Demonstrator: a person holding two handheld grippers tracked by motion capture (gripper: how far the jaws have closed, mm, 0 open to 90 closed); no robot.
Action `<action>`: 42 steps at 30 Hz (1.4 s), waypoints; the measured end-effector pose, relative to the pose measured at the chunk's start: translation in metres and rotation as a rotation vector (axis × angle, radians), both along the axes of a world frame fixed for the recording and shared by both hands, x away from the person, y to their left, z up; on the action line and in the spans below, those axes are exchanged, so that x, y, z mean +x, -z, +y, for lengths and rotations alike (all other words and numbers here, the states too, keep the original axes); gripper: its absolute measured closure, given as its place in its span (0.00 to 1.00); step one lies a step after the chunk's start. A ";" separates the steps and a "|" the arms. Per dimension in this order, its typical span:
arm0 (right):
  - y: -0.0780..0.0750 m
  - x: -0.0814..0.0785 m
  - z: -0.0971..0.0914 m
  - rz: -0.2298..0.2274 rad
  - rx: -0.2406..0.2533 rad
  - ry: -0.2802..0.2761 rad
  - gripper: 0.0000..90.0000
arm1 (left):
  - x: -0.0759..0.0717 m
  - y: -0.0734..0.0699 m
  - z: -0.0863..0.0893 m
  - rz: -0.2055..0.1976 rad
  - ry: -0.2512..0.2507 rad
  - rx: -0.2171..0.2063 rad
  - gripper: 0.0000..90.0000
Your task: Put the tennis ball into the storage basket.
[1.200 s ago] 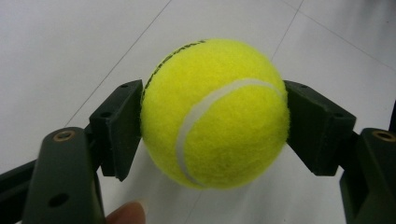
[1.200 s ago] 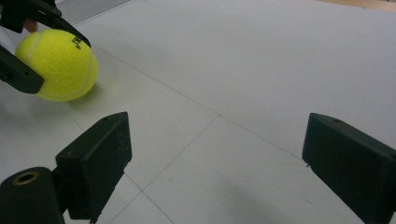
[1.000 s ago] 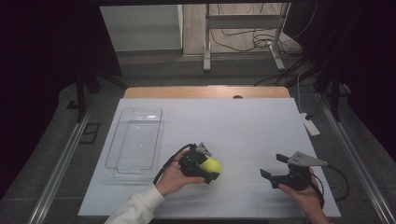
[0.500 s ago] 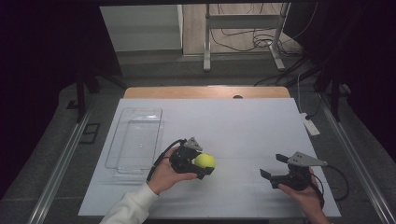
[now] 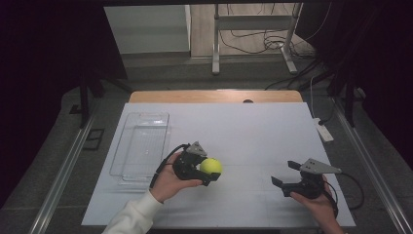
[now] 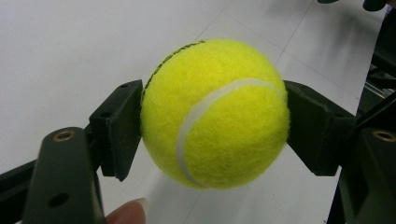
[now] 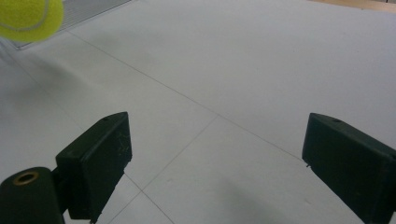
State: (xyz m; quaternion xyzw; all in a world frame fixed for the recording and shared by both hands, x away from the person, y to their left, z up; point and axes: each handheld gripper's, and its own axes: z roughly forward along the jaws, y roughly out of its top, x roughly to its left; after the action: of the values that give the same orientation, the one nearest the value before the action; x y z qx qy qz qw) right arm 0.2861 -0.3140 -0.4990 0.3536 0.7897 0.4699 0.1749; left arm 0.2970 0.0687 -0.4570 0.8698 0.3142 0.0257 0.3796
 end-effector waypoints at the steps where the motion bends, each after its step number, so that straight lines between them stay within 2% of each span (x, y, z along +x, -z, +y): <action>1: 0.000 0.000 0.000 0.000 -0.001 0.000 0.10 | 0.000 0.000 0.000 -0.002 -0.002 -0.003 0.30; 11: 0.000 0.000 0.000 -0.001 -0.001 0.000 0.10 | -0.001 -0.006 0.002 -0.035 -0.023 -0.030 0.30; 18: 0.001 0.000 0.001 0.001 -0.003 0.001 0.10 | 0.000 -0.013 0.012 -0.054 -0.047 -0.048 0.30; 42: 0.001 0.000 0.000 0.004 -0.007 0.004 0.10 | 0.002 -0.024 0.027 -0.081 -0.089 -0.081 0.30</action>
State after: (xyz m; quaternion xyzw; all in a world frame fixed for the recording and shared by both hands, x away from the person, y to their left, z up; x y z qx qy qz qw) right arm 0.2862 -0.3137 -0.5000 0.3555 0.7908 0.4663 0.1756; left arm 0.2989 0.0956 -0.4335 0.8371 0.3376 0.0652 0.4255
